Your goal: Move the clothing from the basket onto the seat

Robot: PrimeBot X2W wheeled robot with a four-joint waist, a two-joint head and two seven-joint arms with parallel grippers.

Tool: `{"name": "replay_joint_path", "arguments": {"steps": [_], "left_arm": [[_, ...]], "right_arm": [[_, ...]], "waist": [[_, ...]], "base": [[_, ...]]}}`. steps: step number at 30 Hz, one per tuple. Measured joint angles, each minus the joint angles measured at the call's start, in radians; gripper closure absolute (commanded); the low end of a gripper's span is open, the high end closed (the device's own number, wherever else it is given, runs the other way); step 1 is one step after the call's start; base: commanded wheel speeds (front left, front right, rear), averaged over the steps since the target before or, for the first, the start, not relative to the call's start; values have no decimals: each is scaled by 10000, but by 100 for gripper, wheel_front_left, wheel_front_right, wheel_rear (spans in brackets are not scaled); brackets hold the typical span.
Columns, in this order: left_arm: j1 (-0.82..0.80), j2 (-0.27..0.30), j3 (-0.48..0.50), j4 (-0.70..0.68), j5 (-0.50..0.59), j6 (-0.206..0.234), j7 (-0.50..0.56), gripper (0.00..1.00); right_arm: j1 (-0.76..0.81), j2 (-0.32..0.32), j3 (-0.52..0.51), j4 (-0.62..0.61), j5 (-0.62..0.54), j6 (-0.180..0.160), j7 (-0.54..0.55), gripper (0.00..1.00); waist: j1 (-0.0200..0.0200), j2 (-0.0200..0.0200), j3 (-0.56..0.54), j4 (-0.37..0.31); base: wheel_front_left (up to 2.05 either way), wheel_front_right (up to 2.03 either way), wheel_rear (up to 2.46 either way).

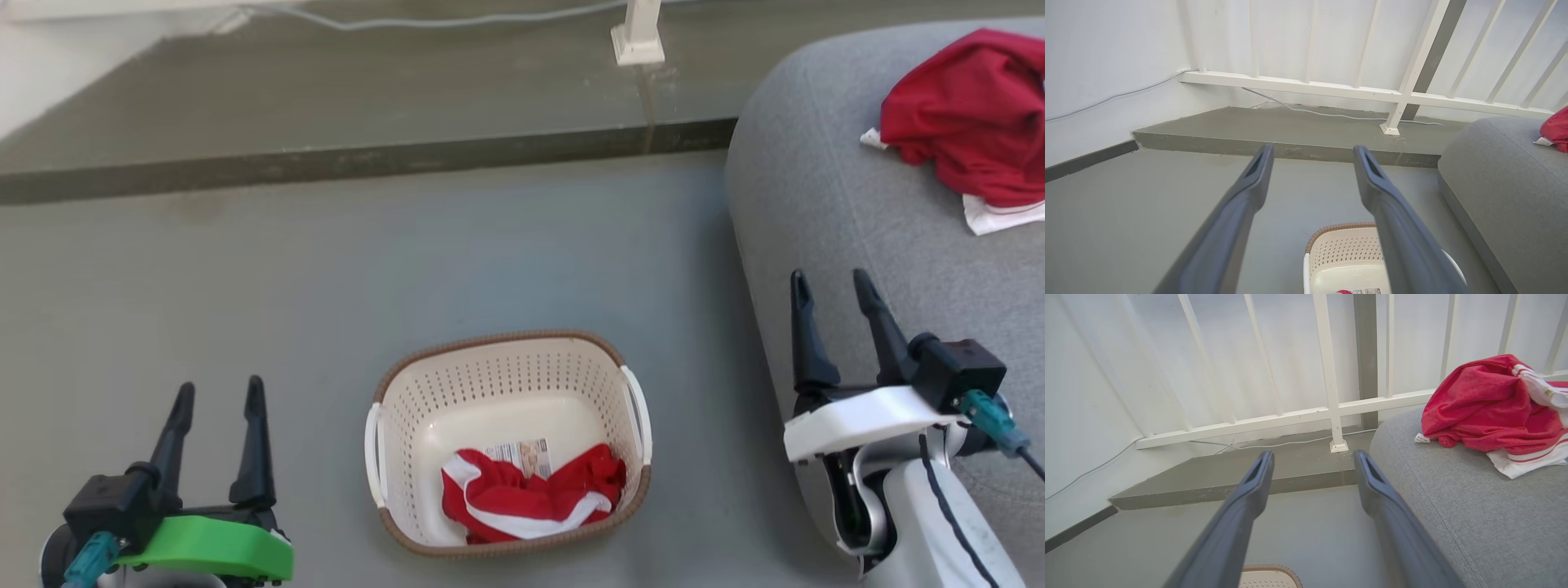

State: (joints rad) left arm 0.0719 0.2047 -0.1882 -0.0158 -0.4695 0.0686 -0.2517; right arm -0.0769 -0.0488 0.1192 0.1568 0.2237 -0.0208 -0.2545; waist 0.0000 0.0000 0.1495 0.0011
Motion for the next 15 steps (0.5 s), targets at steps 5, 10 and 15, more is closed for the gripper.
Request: {"name": "replay_joint_path", "arguments": {"steps": [5, 10, 15], "left_arm": [[-159, 27, -236, 13, 82, -169, 0, 0], [-834, 52, -531, 151, 171, -345, 63, 0], [-1561, 71, -980, 585, 545, -554, 364, 0]], "right_arm": [[-468, -50, -150, -326, -35, -88, -2, 0], [-1034, -134, -238, -606, -119, -107, -2, 0], [-1664, -144, -345, -907, -140, -163, -2, 0]], "waist": [[0, 0, 504, -19], [0, 0, 1117, -48], [0, 0, 1782, -110]], "base": [[0, 0, 0], [0, 0, 0], [0, 0, 0]]}}
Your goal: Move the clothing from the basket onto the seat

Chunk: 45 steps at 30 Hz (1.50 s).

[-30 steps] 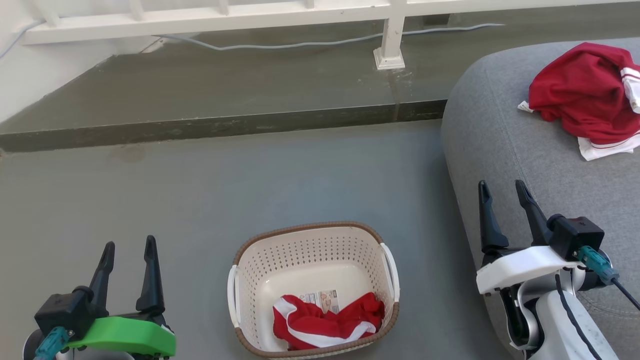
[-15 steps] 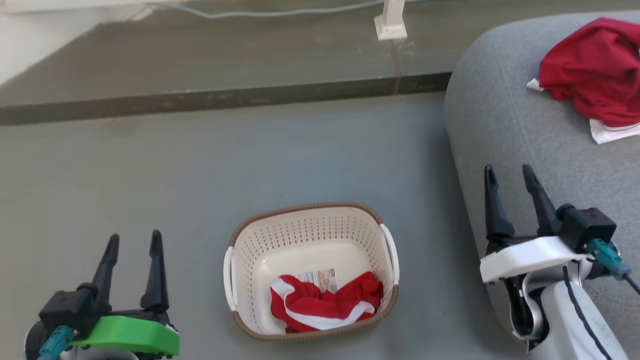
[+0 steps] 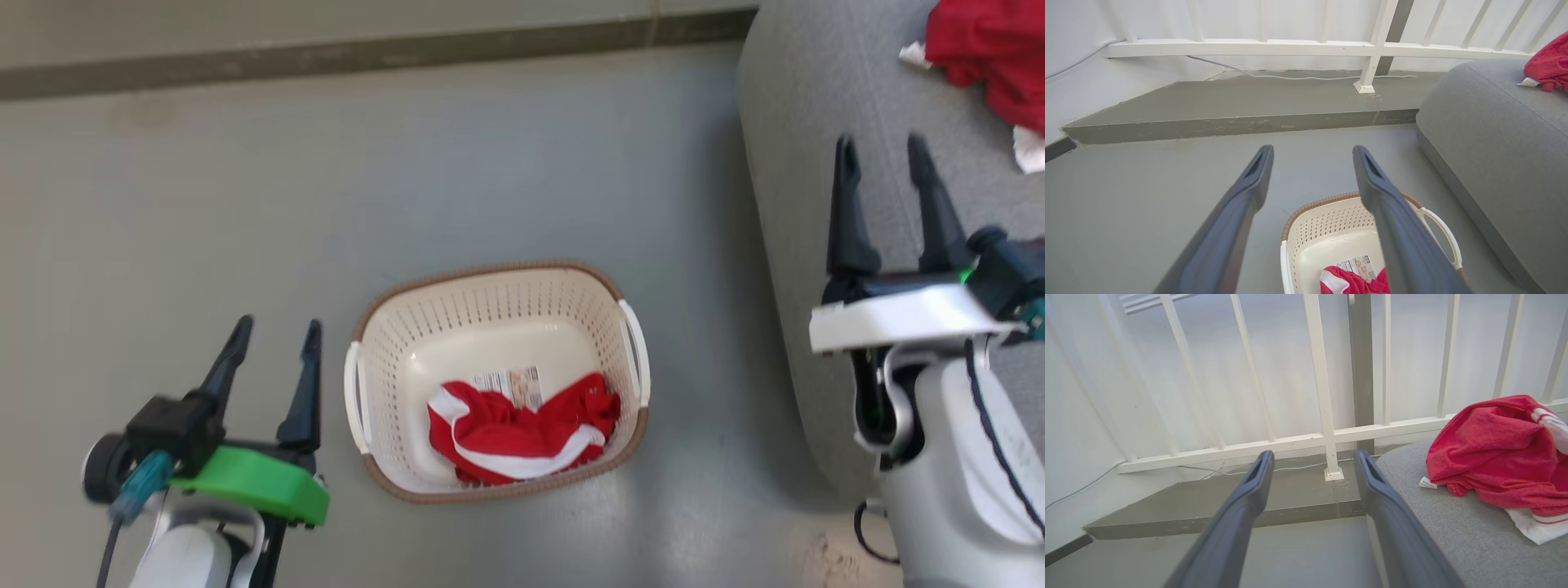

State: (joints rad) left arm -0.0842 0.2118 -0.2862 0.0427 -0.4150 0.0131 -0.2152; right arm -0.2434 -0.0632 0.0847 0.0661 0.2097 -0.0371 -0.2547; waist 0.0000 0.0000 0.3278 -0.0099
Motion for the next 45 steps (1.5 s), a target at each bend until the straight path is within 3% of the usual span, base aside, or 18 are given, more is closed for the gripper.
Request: {"name": "replay_joint_path", "arguments": {"steps": [19, 29, 45], "left_arm": [[-2729, -107, -1304, 2472, 803, -675, 1310, 0], [-3764, -355, -2038, 3120, 1358, -1016, 1601, 0], [-4822, -627, -2750, 4575, 1787, -1191, 1603, 0]], "right_arm": [[-2511, -79, -199, -792, -174, 0, -2, 0], [-3552, -146, -313, -1081, -192, 0, -2, 0], [-4558, -115, -167, -1070, -261, 92, -4, 0]], "waist": [[1, 0, 2811, -439], [2, 0, 4100, -599], [1, 0, 5573, -897]], "base": [[0, 0, 0], [0, 0, 0], [0, 0, 0]]}}
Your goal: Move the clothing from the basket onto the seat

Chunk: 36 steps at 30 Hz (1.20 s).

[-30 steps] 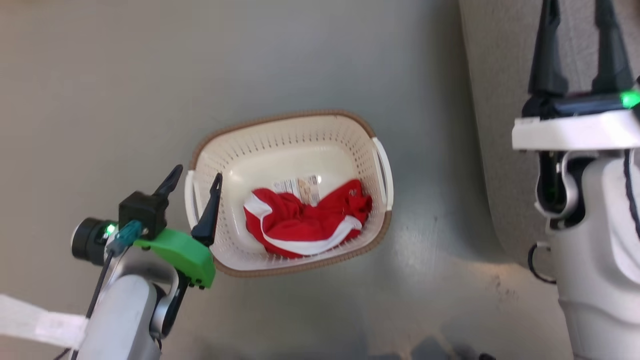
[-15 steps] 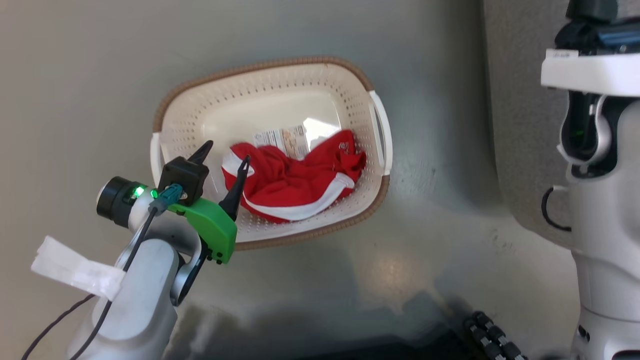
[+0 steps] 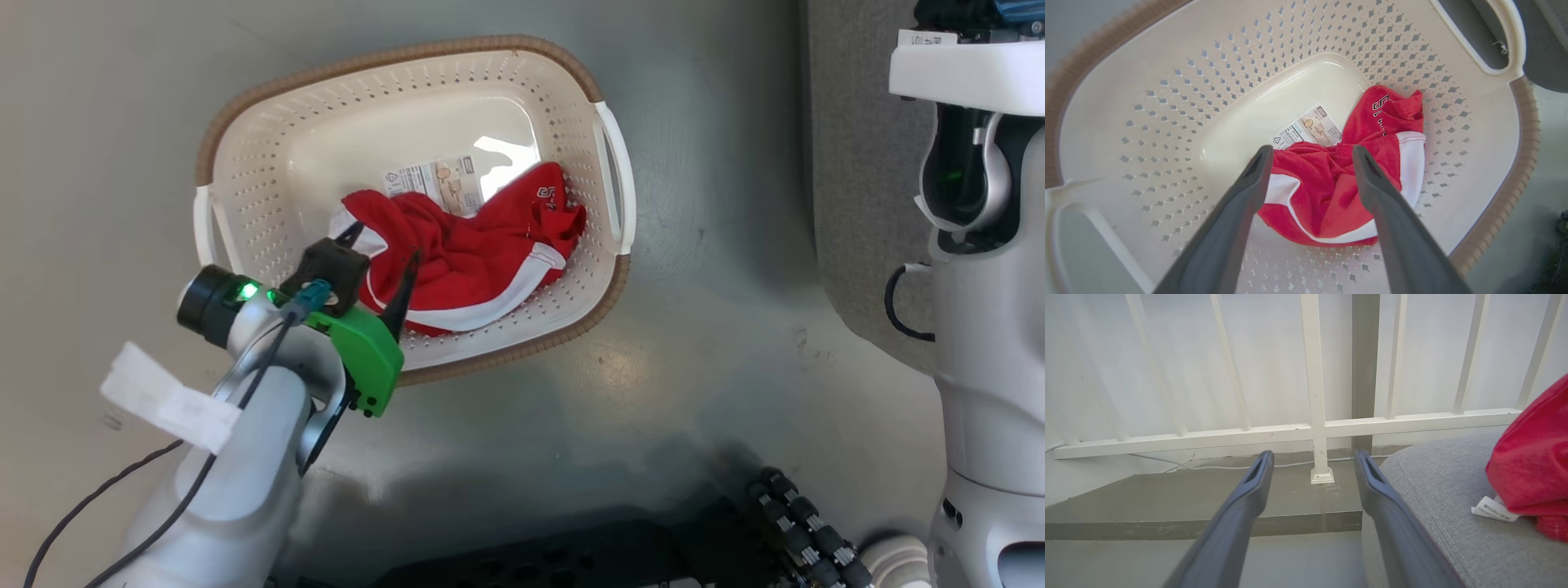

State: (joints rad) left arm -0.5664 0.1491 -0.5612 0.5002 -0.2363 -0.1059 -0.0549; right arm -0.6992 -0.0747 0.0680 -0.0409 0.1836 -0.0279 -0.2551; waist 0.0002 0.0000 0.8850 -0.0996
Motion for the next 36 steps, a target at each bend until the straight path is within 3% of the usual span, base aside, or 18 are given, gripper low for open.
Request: {"name": "replay_joint_path", "arguments": {"steps": [35, 36], "left_arm": [[-1135, -19, -382, 2690, 109, -140, 639, 0], [-1151, -21, -408, 2717, 109, -169, 644, 5]], "right_arm": [[-779, 119, 314, -42, 0, 86, -10, 0], [-780, 119, 314, -40, 0, 86, -10, 0]], "waist": [[-1, 0, 1060, -799], [-1, 0, 1070, -804]], "base": [[0, 0, 0], [0, 0, 0]]}}
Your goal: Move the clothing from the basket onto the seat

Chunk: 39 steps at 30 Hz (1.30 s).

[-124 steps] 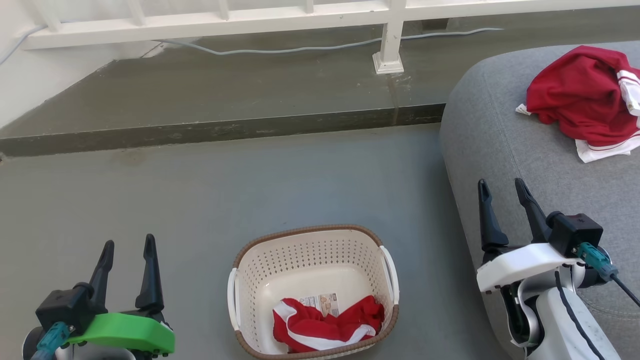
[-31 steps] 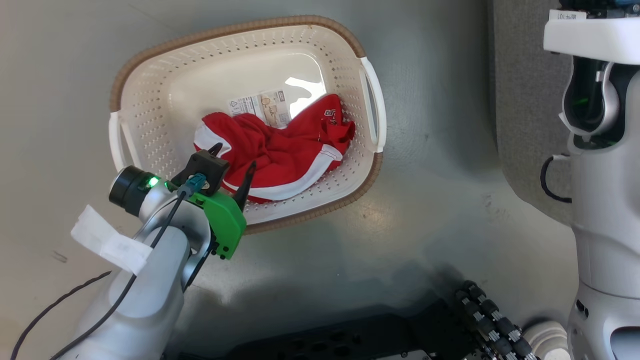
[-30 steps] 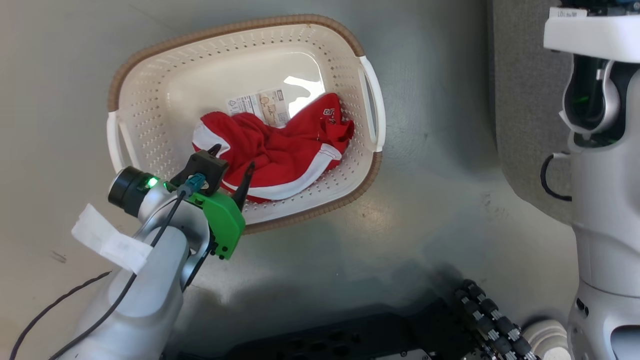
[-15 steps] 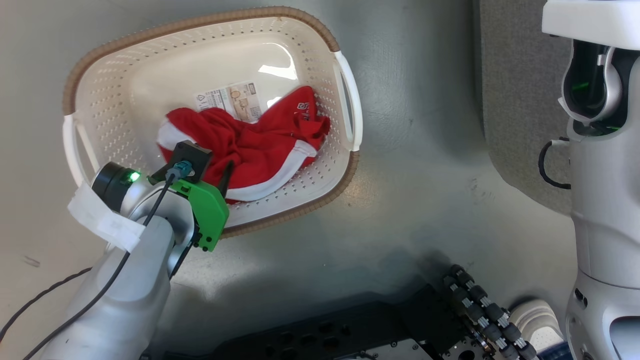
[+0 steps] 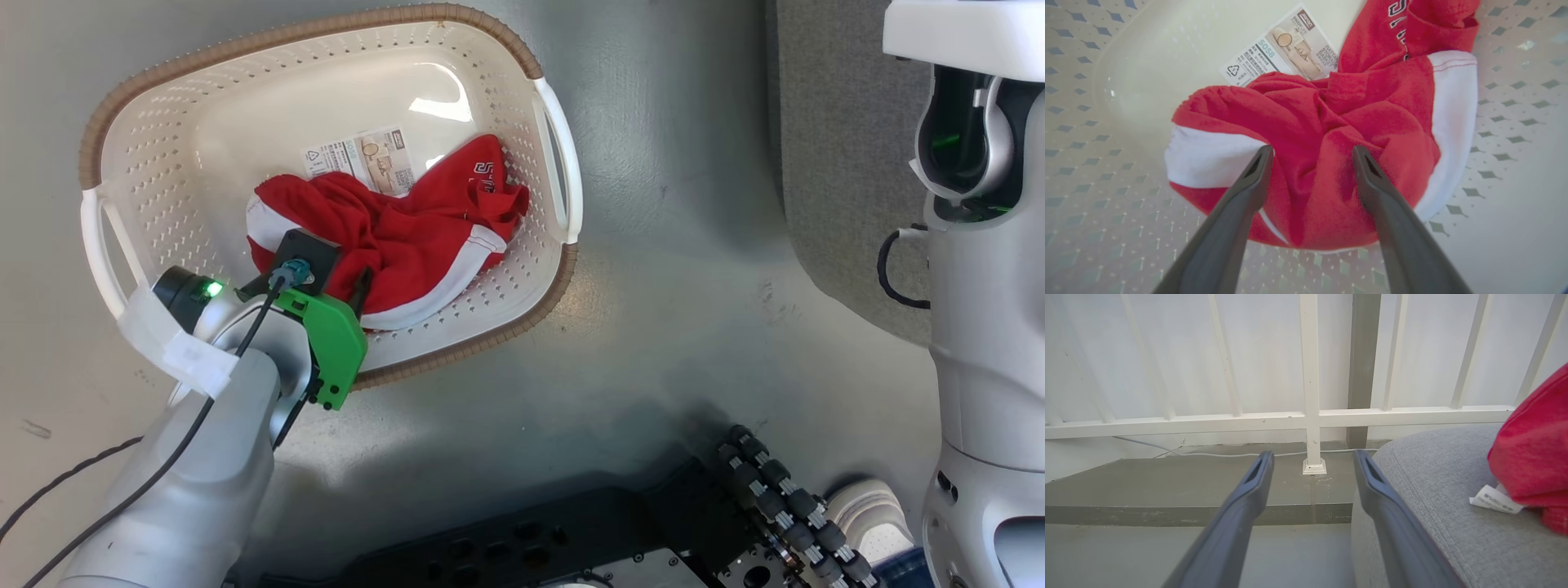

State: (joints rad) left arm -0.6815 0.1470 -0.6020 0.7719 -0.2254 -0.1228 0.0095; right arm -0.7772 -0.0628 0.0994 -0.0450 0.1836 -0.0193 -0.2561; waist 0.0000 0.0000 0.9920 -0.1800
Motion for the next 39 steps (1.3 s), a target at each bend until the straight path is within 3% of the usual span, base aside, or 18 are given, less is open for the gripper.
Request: {"name": "replay_joint_path", "arguments": {"steps": [2, 5, 7, 21, 39], "left_arm": [[-56, -8, -84, 81, 0, 0, 4, 50], [-163, -6, -182, 267, 4, -2, 98, 70], [-198, -6, -270, 320, 17, -2, 169, 100], [-561, -268, -384, 270, -82, -4, -794, 100], [-547, -677, -384, -472, -593, -13, -2497, 100]], "right_arm": [[-2, 2, 0, 0, 0, -2, 0, 0], [-7, 4, 4, 2, 0, -2, 0, 0], [-12, 6, 12, 2, 0, -2, 0, 0], [-132, 10, -40, 171, 0, -10, 0, 0], [512, 12, -493, 740, -178, -4, -2, 0]], "waist": [[0, 0, 18, -9], [0, 0, 43, -21], [0, 0, 59, -29], [0, 0, -136, 34], [0, 0, -1431, 581]], "base": [[0, 0, 0], [0, 0, 0], [0, 0, 0], [0, 0, 0], [0, 0, 0]]}}
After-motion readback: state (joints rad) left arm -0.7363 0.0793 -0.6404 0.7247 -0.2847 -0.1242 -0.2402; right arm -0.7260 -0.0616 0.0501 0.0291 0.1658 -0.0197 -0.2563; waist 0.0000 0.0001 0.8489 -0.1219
